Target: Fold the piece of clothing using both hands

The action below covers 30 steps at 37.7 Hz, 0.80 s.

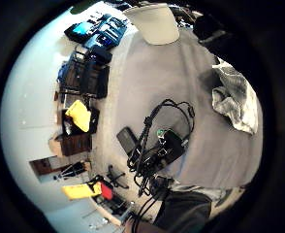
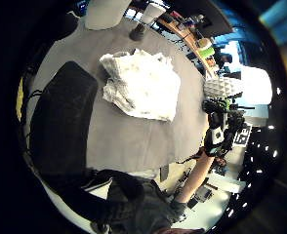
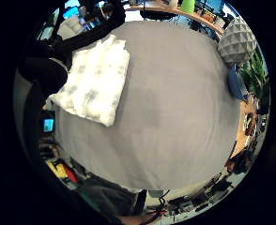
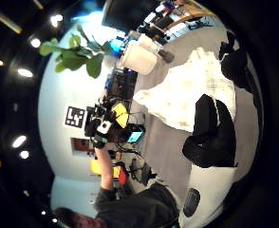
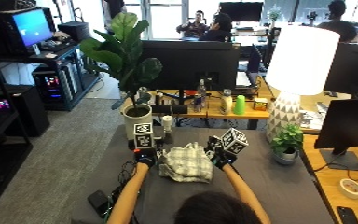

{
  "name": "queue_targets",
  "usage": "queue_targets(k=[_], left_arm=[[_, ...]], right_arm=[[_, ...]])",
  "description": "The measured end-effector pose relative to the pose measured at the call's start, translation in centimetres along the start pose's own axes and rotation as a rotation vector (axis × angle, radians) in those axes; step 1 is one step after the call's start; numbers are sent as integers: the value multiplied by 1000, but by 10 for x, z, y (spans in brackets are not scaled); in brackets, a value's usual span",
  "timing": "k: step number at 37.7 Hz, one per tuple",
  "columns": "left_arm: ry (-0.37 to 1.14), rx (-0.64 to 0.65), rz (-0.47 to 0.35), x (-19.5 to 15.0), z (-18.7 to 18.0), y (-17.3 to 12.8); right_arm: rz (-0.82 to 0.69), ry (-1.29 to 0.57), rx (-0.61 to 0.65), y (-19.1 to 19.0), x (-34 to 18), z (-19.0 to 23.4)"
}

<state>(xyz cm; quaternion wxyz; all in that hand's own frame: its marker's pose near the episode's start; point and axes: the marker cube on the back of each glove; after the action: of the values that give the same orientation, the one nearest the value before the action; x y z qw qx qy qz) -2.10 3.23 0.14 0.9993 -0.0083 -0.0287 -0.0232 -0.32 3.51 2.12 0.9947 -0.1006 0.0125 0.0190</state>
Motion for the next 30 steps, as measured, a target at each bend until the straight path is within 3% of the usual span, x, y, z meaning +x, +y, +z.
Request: queue_targets(k=[2, 6, 11, 17, 25, 30], left_arm=[[-2, 2, 2, -1, 1, -1], [1, 2, 1, -2, 3, -4], [-8, -4, -10, -5, 4, -3], [-22, 1, -18, -9, 7, -9], [-14, -4, -6, -2, 5, -7], [-15, -7, -8, 0, 3, -2]], right_arm=[[26, -18, -26, 6, -2, -3], [-31, 28, 76, -7, 4, -4], [-110, 24, 105, -20, 3, 2], [-10, 46, 42, -15, 6, 11], [-131, 85, 148, -36, 15, 13], [-80, 54, 80, -17, 4, 10]])
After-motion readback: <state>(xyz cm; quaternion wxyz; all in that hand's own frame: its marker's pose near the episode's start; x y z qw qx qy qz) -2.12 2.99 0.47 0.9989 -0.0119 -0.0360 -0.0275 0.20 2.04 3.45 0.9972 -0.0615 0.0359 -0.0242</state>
